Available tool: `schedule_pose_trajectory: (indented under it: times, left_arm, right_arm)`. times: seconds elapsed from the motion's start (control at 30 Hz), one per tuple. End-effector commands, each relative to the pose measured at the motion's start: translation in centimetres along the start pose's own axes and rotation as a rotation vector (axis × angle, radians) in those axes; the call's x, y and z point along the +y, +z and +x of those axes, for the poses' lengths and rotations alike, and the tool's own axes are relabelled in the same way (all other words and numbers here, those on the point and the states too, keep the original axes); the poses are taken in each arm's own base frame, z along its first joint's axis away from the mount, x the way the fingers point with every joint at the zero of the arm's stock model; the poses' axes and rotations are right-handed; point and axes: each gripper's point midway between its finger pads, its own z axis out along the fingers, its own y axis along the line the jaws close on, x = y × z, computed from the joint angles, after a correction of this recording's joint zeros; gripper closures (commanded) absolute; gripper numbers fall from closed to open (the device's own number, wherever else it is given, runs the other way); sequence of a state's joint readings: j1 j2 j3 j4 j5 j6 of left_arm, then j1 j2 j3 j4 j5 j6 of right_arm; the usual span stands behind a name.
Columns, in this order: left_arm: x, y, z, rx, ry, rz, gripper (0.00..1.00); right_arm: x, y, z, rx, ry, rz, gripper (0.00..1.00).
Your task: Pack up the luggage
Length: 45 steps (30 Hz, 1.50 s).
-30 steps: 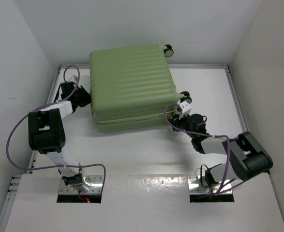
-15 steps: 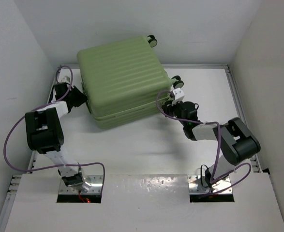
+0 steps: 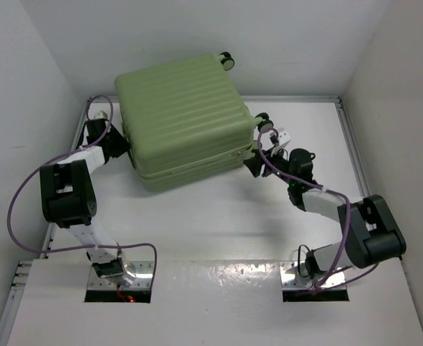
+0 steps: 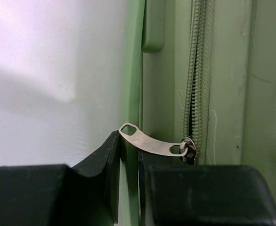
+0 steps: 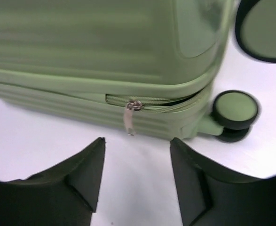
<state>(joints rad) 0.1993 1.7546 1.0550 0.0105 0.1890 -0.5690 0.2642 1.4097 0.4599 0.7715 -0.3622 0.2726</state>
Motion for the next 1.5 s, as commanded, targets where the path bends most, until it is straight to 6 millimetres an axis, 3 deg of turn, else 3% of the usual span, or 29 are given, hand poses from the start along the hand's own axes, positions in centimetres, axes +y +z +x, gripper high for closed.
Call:
schedule_pose_trajectory:
  times: [0.0,0.23,0.3,0.33,0.43,0.57,0.6,0.63,0.73,1.0,1.27,1.47]
  left_arm:
    - [5.7,1.1,3.1,0.068,-0.026,-0.229,1.00]
    - [5.7,0.6,3.9,0.081,-0.037,-0.224,1.00]
    - [6.0,0.6,4.3,0.090,-0.029,-0.228,1.00]
    - [6.0,0.6,4.3,0.090,-0.029,-0.228,1.00]
    - [6.3,0.5,4.1,0.086,-0.035,-0.234,1.00]
    - [6.4,0.6,4.3,0.086,-0.035,-0.234,1.00]
    - [6.5,0.7,4.6,0.093,-0.047,-0.238,1.00]
    - [6.6,0.9,5.0,0.106,-0.049,-0.233,1.00]
    - [6.4,0.9,5.1,0.110,-0.060,-0.224,1.00]
    - [6.5,1.3,5.2,0.117,-0.070,-0.229,1.00]
    - [6.3,1.4,4.8,0.109,-0.069,-0.224,1.00]
    - [7.1,1.2,4.4,0.103,-0.065,-0.235,1.00]
  right_arm:
    - [1.8,1.4,-1.4,-0.022,0.043,-0.123,0.42]
    - [1.0,2.5,-0.9,-0.028,0.046,-0.106,0.30]
    - [1.4,2.8,-0.5,-0.021,0.006,-0.092,0.30]
    - [0.3,3.0,-0.6,-0.032,-0.030,-0.013,0.30]
    - [1.1,3.5,0.0,-0.035,-0.112,0.019,0.30]
    - [0.3,4.2,-0.8,-0.045,-0.241,0.151,0.33]
    - [1.0,4.6,-0.2,-0.031,-0.255,0.142,0.34]
    - [-0.5,5.3,-0.7,-0.019,-0.295,0.260,0.38]
    - [-1.4,5.7,-0.8,-0.005,-0.346,0.315,0.42]
    - [-2.3,6.5,-0.9,0.028,-0.436,0.376,0.53]
    - [-3.1,6.0,-2.6,-0.044,-0.441,0.363,1.00]
    - [-3.6,4.8,-2.1,-0.071,-0.314,0.221,1.00]
